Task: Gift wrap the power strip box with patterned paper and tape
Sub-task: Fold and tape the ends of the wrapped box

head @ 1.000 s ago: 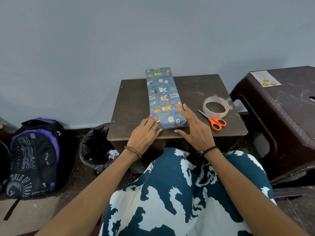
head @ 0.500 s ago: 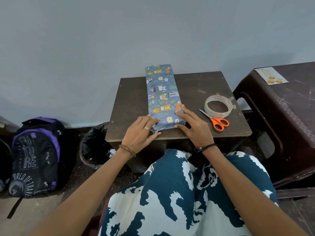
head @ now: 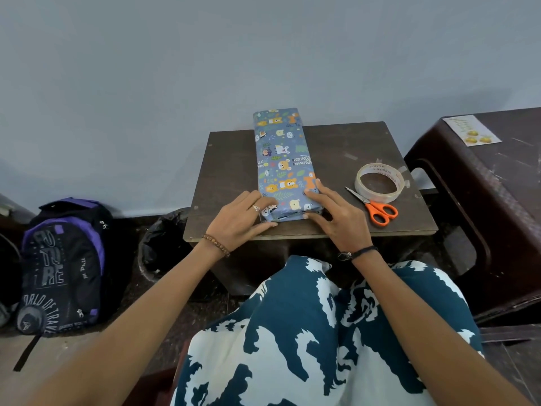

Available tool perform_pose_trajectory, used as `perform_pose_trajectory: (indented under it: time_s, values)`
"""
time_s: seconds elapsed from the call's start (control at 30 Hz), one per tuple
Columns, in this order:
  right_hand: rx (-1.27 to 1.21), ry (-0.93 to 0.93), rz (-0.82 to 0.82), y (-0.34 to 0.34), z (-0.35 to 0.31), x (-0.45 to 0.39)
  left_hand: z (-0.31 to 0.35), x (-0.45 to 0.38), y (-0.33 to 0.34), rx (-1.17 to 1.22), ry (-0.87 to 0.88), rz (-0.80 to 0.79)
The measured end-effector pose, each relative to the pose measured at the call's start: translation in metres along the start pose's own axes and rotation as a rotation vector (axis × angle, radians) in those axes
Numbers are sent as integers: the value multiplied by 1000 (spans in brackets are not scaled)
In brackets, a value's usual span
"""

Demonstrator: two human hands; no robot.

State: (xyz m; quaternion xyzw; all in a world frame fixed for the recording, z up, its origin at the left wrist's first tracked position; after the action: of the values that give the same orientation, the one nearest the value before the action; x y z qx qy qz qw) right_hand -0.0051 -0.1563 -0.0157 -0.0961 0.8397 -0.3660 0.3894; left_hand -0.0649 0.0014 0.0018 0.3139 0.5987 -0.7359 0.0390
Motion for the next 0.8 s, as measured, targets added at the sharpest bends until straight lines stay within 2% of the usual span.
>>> perform_pose_trajectory:
  time_s: [0.17, 0.3, 0.43, 0.63, 0.8]
  values:
    - [105, -87, -45, 1, -9, 5, -3, 19, 7, 75, 7, -95]
    - [183, -175, -15, -3, -21, 11, -6, 25, 11, 221, -110, -67]
    - [246, -238, -82, 2, -29, 18, -8, 25, 9, 271, -176, -22]
    - [248, -171, -27, -3, -37, 18, -23, 26, 15, 388, -382, 4]
    - [249, -30, -187, 29, -54, 22, -29, 29, 23, 575, -468, 49]
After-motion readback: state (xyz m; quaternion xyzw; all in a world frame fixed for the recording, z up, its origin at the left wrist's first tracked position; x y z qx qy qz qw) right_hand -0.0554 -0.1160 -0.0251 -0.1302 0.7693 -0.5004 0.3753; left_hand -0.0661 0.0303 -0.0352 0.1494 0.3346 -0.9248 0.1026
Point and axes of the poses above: each hand's wrist, its own x-axis away from the middle knuckle, its own y-axis out of the palm, z = x × y, the point moved 8 cm from there along -x, towards the middle knuckle
